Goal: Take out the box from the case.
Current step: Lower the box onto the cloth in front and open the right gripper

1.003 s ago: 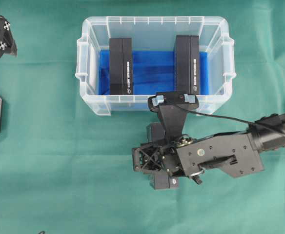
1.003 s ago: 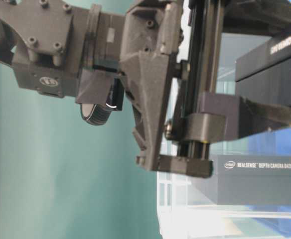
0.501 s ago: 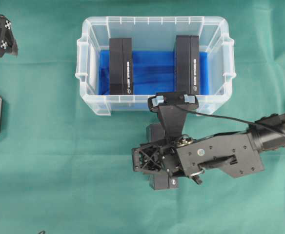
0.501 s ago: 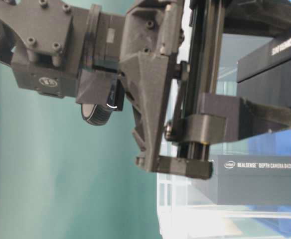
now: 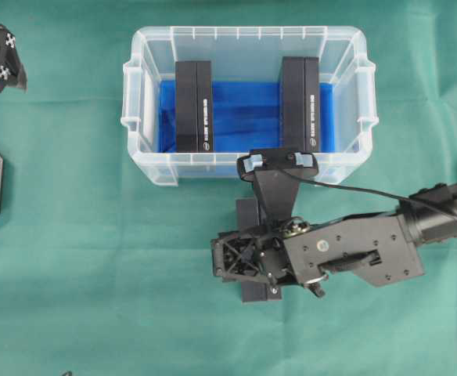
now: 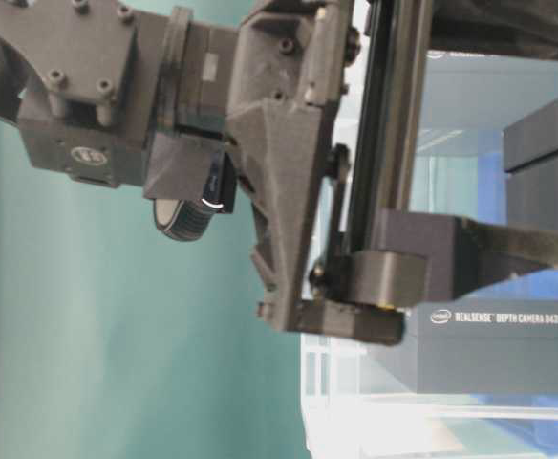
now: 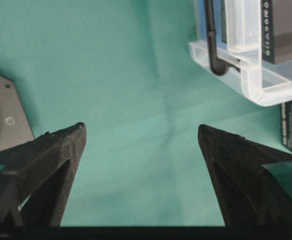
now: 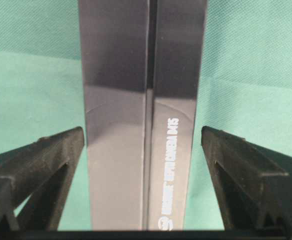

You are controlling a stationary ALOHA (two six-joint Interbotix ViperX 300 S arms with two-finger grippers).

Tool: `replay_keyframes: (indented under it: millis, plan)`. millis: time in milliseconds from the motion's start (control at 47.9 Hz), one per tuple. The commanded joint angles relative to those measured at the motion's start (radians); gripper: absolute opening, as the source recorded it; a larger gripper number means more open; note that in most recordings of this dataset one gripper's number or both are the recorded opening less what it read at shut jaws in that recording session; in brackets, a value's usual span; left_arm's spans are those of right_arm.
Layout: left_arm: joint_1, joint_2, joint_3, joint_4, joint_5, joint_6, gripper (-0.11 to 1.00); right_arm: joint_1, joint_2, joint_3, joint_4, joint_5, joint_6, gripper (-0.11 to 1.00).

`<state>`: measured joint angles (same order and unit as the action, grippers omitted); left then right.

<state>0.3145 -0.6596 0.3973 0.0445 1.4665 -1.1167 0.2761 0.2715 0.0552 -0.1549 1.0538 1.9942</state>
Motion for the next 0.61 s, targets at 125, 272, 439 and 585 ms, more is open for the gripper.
replay_keyframes:
  millis: [125, 272, 439, 585]
  plan:
    - [-0.002, -0.008, -0.009, 0.005, 0.000, 0.002, 0.94, 0.002, -0.061, -0.078, -0.026, 0.072, -0.006, 0.93]
    - [-0.002, -0.009, -0.009, 0.005, 0.000, 0.005, 0.94, 0.000, -0.094, -0.175, -0.081, 0.215, -0.015, 0.93]
    - [0.000, -0.009, -0.008, 0.005, 0.002, 0.005, 0.94, -0.005, -0.109, -0.279, -0.115, 0.348, -0.058, 0.93]
    - [-0.002, -0.011, -0.008, 0.003, 0.000, 0.006, 0.94, -0.015, -0.107, -0.327, -0.114, 0.390, -0.089, 0.93]
